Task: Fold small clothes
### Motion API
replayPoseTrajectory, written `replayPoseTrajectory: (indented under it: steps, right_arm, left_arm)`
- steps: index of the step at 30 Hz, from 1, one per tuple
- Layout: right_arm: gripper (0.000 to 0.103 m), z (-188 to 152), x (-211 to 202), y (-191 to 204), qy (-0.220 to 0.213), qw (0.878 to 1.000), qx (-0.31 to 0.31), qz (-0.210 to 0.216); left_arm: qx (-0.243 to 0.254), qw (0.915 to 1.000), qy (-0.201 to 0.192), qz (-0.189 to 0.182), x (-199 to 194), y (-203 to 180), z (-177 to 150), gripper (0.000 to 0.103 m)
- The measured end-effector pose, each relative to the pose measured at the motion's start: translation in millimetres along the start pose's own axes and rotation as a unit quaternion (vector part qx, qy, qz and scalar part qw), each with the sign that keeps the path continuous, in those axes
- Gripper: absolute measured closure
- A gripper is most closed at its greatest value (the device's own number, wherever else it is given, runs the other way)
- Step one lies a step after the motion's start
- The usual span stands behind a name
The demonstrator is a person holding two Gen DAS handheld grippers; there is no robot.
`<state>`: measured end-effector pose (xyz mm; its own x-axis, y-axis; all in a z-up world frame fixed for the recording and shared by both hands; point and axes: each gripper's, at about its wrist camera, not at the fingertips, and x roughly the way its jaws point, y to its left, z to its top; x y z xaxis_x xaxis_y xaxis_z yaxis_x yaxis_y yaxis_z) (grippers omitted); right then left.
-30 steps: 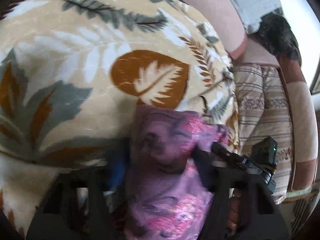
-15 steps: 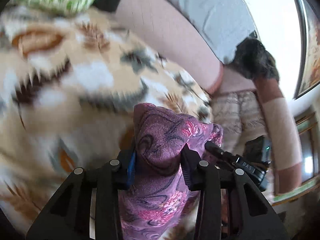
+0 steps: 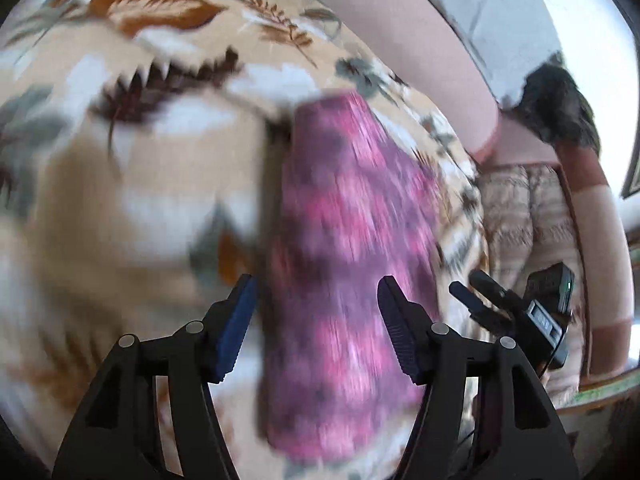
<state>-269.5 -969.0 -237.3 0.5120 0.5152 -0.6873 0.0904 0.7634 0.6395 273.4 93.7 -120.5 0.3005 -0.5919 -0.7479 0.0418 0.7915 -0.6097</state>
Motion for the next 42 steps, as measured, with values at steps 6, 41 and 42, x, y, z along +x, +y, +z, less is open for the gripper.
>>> replayPoseTrajectory:
  steps: [6,41,42]
  right_arm:
    - [0.055,-82.2,-18.0,0.0,0.029,0.999,-0.035,-0.029]
    - [0.052,-88.5,-14.3,-25.7,-0.017,0.996,0.023,-0.089]
    - [0.062,-87.5,-7.9,-22.9,-0.010,0.995,0.014,-0.094]
  left_arm:
    - [0.023,0.9992,0.002,0.034,14.9,-6.6,-63.1,0.041]
    - [0.022,0.9991,-0.019,0.032,26.2,-2.6,-90.0,0.043]
    - [0.027,0.9988,-0.022,0.033,28.0,-4.4,-89.7,0.043]
